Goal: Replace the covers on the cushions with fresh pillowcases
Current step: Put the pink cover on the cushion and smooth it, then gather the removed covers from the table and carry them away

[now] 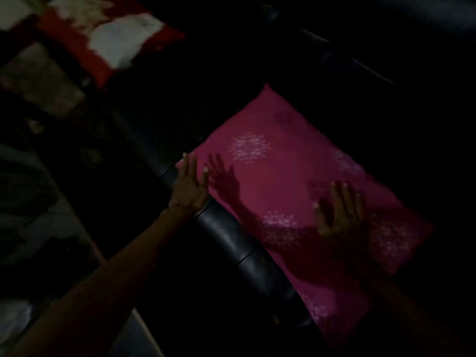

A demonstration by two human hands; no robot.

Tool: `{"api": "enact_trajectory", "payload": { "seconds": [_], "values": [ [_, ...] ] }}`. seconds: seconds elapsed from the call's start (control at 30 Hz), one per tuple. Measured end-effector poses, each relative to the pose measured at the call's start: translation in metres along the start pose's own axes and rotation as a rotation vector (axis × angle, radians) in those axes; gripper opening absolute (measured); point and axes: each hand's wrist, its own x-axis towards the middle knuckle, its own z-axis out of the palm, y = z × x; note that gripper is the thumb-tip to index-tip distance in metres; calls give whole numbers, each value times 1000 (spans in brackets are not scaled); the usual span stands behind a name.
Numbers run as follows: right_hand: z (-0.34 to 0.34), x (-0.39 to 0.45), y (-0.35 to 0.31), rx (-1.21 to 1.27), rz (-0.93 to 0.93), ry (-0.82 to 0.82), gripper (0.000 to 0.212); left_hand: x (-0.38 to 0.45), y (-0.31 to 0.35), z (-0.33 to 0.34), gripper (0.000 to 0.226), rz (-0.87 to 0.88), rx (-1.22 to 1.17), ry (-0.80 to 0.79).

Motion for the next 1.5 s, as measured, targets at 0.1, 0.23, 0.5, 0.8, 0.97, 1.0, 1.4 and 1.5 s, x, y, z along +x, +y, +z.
{"api": "enact_trajectory", "payload": {
  "seconds": [0.1,0.23,0.5,0.8,0.97,1.0,1.4,1.5],
  "values": [
    [-5,-4,-82,7,-137,-239,78,-59,-30,-50,75,-28,-5,115],
    [13,-19,-194,70,-367,-432,87,-138,-85,-120,58,-222,-78,334],
    [97,-113,-339,-50,-827,-771,86,-296,-194,-137,42,-526,-254,638],
    [220,-275,-444,-311,-1206,-1184,101,-444,-327,-129,100,-1098,-178,767],
    [270,-343,-492,-423,-1430,-1300,123,-470,-355,-120,139,-1530,-509,677],
    [280,-354,-500,-438,-1463,-1309,128,-469,-357,-114,142,-1627,-647,713],
    [394,-417,-483,-753,-1711,-1402,123,-408,-375,-63,54,-1592,-1204,1321],
    [387,-424,-483,-649,-1728,-1507,111,-416,-367,-65,50,-1573,-1274,1351]
  ]
}}
